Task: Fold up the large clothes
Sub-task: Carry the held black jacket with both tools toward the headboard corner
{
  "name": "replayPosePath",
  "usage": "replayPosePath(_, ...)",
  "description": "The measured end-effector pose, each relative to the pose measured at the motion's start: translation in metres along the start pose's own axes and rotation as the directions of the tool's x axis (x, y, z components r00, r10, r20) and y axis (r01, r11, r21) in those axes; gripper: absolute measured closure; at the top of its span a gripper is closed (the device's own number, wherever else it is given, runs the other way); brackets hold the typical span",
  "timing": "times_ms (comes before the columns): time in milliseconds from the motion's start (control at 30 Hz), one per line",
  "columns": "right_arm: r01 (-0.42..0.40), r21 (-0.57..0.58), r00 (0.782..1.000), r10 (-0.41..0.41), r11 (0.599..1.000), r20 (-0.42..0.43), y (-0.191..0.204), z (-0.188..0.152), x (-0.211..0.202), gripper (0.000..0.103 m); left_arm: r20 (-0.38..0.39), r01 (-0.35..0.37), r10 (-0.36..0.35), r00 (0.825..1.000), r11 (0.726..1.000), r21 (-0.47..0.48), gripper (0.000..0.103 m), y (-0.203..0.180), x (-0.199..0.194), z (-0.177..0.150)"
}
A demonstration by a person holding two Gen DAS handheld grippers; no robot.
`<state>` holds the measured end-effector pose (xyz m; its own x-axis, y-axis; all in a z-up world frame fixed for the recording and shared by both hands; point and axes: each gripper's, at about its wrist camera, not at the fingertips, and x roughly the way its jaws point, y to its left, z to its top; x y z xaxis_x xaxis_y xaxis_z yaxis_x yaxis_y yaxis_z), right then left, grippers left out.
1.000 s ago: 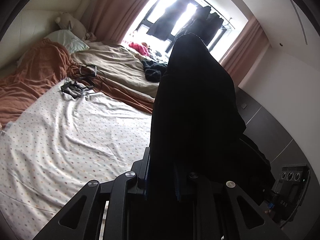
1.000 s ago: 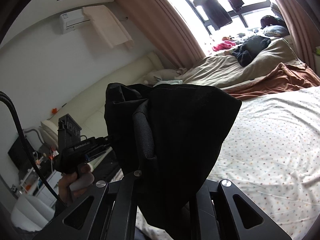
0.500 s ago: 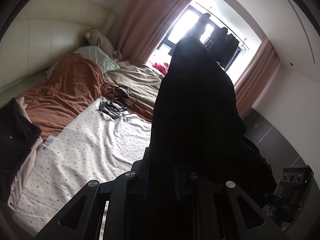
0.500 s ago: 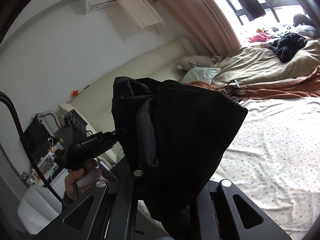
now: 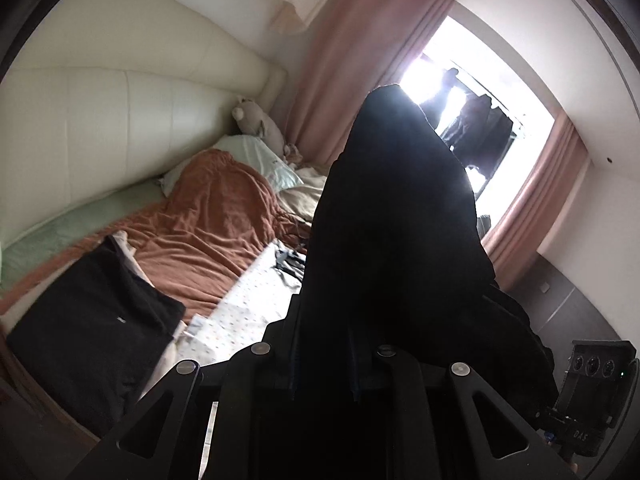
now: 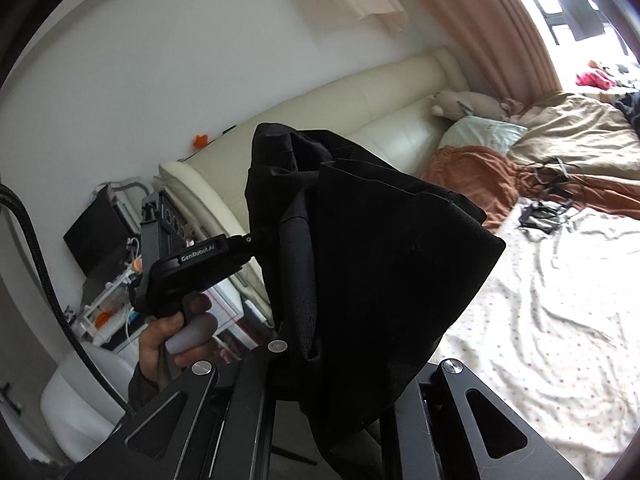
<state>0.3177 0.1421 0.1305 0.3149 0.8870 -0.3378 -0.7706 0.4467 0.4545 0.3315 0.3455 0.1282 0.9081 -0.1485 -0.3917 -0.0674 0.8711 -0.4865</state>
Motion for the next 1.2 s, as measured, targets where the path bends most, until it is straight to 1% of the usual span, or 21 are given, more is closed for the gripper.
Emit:
replayPosePath(100, -0.024, -0.032, 1.000, 0.024, 0.999, -0.015, 0.018, 0.006, 0.018, 0.093, 0.033, -0.024, 0.024, 0.999, 1.000, 0.002, 0.085, 0.017, -0.015, 0.012)
replayPosePath(233, -0.048, -0.087, 0.998, 0.045, 0.995, -0.040, 0.053, 0.014, 0.049, 0.093, 0.086, -0.062, 0.063, 0.994, 0.998, -0.009, 0.085, 0.042, -0.038, 0.026)
replayPosePath(333, -0.052, -0.124, 0.997, 0.045, 0.991, -0.057, 0.078, 0.016, 0.073, 0.093, 0.112, -0.102, 0.101, 0.989, 0.995, 0.000, 0.086, 0.059, -0.052, 0.037)
replayPosePath(400, -0.055, -0.144, 0.996, 0.045, 0.988, -0.071, 0.095, 0.016, 0.091, 0.093, 0.121, -0.125, 0.126, 0.985, 0.992, -0.016, 0.086, 0.072, -0.062, 0.044)
replayPosePath(533, -0.084, -0.174, 0.993, 0.067, 0.981, -0.100, 0.122, 0.015, 0.124, 0.093, 0.149, -0.188, 0.190, 0.970, 0.982, -0.026, 0.086, 0.093, -0.088, 0.052)
replayPosePath(667, -0.135, -0.193, 0.984, 0.110, 0.972, -0.138, 0.151, 0.012, 0.159, 0.093, 0.182, -0.242, 0.246, 0.952, 0.969, -0.042, 0.086, 0.111, -0.111, 0.058)
replayPosePath(767, -0.166, -0.193, 0.977, 0.134, 0.967, -0.167, 0.162, 0.008, 0.181, 0.093, 0.197, -0.287, 0.291, 0.936, 0.957, -0.047, 0.086, 0.128, -0.122, 0.062)
replayPosePath(933, -0.200, -0.170, 0.965, 0.165, 0.965, -0.203, 0.168, -0.002, 0.214, 0.093, 0.200, -0.330, 0.338, 0.920, 0.941, -0.072, 0.086, 0.157, -0.136, 0.063)
replayPosePath(1100, -0.217, -0.126, 0.954, 0.183, 0.968, -0.238, 0.160, -0.013, 0.246, 0.093, 0.176, -0.357, 0.368, 0.913, 0.929, -0.095, 0.086, 0.185, -0.128, 0.064)
replayPosePath(1200, -0.217, -0.071, 0.948, 0.192, 0.974, -0.254, 0.141, -0.017, 0.268, 0.093, 0.152, -0.365, 0.377, 0.913, 0.925, -0.102, 0.086, 0.204, -0.113, 0.066)
